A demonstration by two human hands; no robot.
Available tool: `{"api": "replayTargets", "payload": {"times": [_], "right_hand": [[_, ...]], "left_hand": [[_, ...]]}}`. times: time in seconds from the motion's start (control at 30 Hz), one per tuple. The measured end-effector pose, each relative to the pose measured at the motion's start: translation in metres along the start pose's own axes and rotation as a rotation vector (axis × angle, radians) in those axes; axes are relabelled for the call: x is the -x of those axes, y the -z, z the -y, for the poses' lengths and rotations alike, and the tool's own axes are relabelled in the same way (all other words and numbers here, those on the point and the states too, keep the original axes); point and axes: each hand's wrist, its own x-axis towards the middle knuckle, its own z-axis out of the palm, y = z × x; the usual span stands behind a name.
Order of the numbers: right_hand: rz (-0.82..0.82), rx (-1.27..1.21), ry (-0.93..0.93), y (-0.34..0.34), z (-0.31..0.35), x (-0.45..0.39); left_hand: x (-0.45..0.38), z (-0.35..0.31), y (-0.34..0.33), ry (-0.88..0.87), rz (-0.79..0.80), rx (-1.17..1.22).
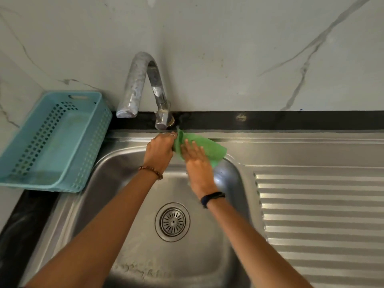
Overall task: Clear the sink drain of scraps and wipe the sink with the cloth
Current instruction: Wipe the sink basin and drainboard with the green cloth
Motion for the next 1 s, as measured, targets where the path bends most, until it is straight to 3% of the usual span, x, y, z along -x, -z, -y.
{"api": "replayTargets", "payload": {"times": [0.07, 0.2, 0.3, 0.5, 0.67, 0.8, 1.0], "right_hand": [[-0.009, 0.053, -0.122, 0.018, -0.040, 0.018], [-0.030, 0.052, -0.571, 0.066, -0.112, 0.056], [-0.027, 0.060, -0.690, 0.073, -0.112, 0.047], [0.037, 0.151, -0.585, 0.029, -0.025, -0.002], [0.067, 0.076, -0.280, -0.003, 0.058, -0.021], [0.047, 0.115, -0.272, 0.016, 0.011, -0.005], [-0.022, 0.034, -0.427, 0.064, -0.069, 0.022]], "left_hand": [[-0.001, -0.001, 0.001, -0.010, 0.029, 0.021], [0.000, 0.003, 0.003, -0.029, 0.050, 0.072], [-0.002, 0.005, 0.002, -0.040, 0.038, 0.095], [-0.003, 0.008, -0.002, -0.062, 0.033, 0.104], [-0.003, 0.012, -0.004, -0.078, 0.008, 0.055], [-0.004, 0.012, -0.001, -0.063, 0.033, 0.048], [0.000, 0.003, 0.004, -0.055, 0.067, 0.040]]}}
